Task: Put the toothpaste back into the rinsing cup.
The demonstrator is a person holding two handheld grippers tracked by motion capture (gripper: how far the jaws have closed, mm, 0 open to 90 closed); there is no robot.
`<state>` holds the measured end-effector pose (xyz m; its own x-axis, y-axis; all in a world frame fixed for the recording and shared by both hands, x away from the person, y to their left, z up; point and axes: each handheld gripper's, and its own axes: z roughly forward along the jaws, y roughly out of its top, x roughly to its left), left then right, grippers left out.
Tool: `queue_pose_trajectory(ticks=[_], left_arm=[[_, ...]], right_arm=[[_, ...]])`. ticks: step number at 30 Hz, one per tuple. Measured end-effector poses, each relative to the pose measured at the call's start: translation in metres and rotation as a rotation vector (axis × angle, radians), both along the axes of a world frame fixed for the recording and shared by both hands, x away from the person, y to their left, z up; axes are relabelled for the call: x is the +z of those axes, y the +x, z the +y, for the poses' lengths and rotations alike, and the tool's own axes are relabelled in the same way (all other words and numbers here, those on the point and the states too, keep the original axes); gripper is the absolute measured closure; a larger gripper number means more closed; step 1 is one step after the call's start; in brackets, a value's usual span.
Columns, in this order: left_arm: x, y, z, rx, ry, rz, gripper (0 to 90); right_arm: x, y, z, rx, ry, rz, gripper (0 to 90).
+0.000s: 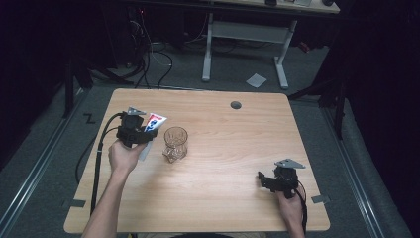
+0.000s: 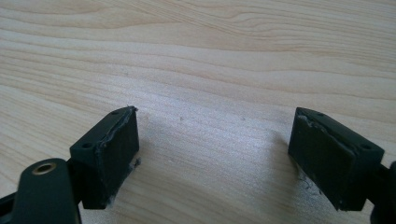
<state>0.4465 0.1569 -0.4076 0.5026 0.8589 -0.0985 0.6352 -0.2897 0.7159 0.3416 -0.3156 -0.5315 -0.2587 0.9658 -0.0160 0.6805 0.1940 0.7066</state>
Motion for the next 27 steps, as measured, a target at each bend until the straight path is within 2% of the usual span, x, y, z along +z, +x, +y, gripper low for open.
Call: queue_pose_trajectory(ticks=[9, 15, 19, 27], left_arm=[[0.014, -0.001, -0.015, -0.036, -0.039, -0.022, 64.1], [0.021, -0.001, -0.026, -0.06, -0.032, -0.036, 64.1], [0.026, -0.002, -0.031, -0.077, -0.046, -0.044, 64.1], [0.033, -0.001, -0.042, -0.098, -0.044, -0.061, 64.0]], right_arm=[[0.0, 0.0, 0.0, 0.0, 0.0, 0.0, 16.0], [0.0, 0.0, 0.0, 0.0, 0.0, 0.0, 16.0], [0.0, 0.0, 0.0, 0.0, 0.0, 0.0, 16.0], [0.0, 0.0, 0.0, 0.001, 0.0, 0.0, 15.9]])
